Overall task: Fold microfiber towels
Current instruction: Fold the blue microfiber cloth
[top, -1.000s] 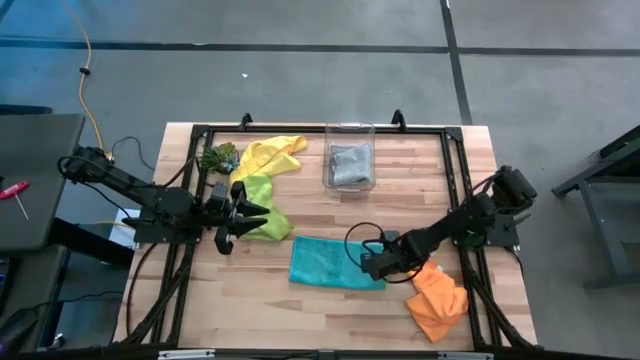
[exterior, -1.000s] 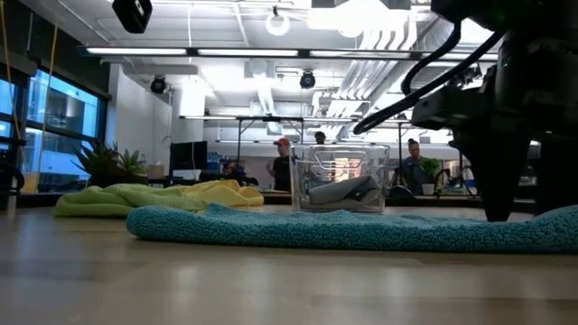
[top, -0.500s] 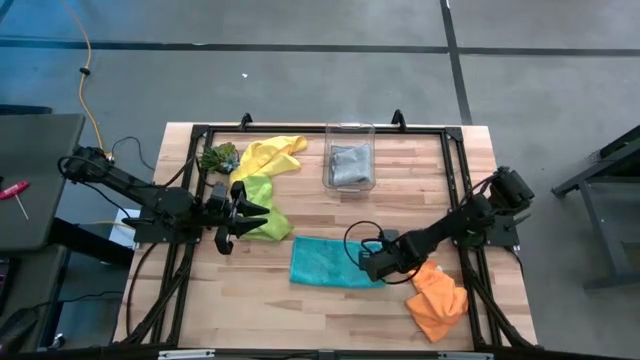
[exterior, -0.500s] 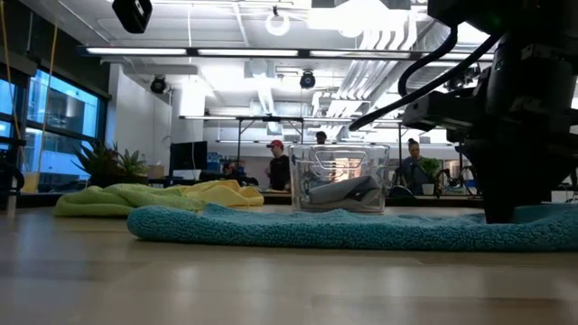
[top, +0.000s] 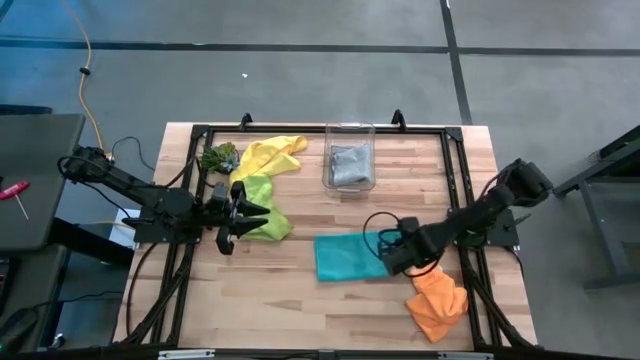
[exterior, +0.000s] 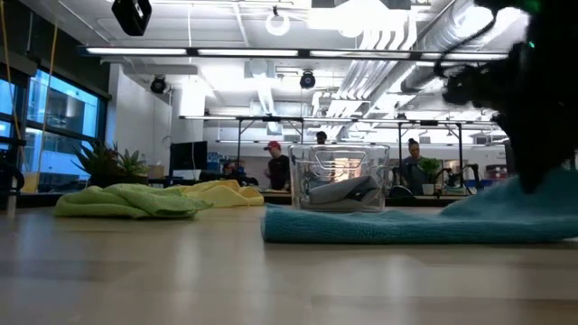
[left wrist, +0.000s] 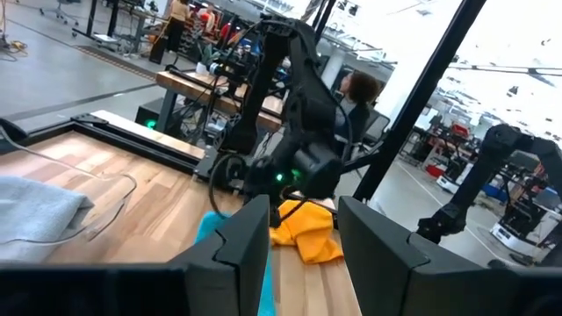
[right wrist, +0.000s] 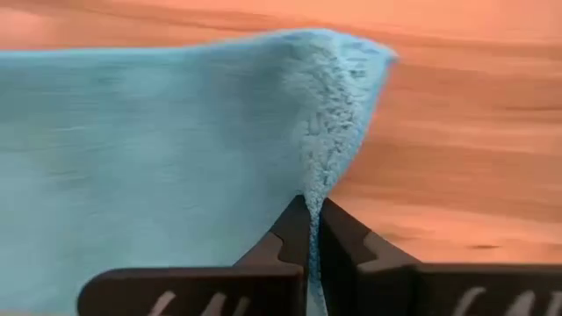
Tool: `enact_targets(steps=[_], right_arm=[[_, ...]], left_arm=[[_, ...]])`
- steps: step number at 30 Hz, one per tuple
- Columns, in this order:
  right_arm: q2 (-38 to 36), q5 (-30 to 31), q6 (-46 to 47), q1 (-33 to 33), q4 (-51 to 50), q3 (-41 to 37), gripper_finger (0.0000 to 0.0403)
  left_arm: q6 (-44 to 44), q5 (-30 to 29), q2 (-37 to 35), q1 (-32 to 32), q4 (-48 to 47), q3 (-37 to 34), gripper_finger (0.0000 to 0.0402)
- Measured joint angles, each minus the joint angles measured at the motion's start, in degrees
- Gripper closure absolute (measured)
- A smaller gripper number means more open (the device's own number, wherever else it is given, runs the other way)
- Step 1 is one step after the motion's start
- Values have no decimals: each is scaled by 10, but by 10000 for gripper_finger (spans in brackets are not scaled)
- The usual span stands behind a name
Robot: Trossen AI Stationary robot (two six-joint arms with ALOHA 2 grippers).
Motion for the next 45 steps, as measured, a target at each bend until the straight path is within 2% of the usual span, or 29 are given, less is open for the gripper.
enact_targets(steps=[3, 16, 24, 30, 45], right_arm=[[-18, 9, -9, 2, 25, 2, 403], [3, 42, -114, -40, 291, 3, 403], [10, 50, -139, -53, 368, 3, 403], [49, 39, -140, -53, 455, 5, 403], [103, 49, -154, -68, 468, 62, 403]], left_arm=[[-2, -1, 0, 0, -1, 0, 273], [-4, 0, 0, 0, -1, 0, 273], [-4, 0, 0, 0, -1, 0, 273], [-4, 0, 0, 0, -3, 0, 273], [-4, -10, 0, 0, -12, 0, 273]])
